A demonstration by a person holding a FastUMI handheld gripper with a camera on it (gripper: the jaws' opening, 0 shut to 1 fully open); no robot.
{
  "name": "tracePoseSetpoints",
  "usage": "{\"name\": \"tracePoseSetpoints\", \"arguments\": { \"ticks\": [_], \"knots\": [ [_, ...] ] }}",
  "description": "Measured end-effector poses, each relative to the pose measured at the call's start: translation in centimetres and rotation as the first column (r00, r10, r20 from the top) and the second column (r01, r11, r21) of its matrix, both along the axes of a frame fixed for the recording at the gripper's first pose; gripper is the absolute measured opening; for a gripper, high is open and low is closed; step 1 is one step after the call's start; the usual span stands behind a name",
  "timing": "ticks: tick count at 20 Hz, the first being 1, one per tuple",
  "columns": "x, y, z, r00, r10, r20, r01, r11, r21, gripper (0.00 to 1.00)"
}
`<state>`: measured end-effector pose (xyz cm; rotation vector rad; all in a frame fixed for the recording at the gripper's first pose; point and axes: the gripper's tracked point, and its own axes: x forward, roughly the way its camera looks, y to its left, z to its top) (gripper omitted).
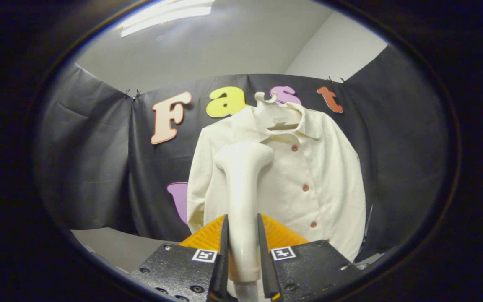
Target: Iron the clothes twice with a garment steamer, once on the left side and once on the right side.
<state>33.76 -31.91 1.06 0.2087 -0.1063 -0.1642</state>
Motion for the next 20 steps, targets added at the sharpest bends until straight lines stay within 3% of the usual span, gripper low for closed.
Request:
{"name": "tracePoseSetpoints", "arguments": {
  "ticks": [20],
  "knots": [
    [-6.3, 1.1, -16.8, 0.982, 0.059, -0.181, -0.042, 0.994, 0.099, 0.32]
  ]
}}
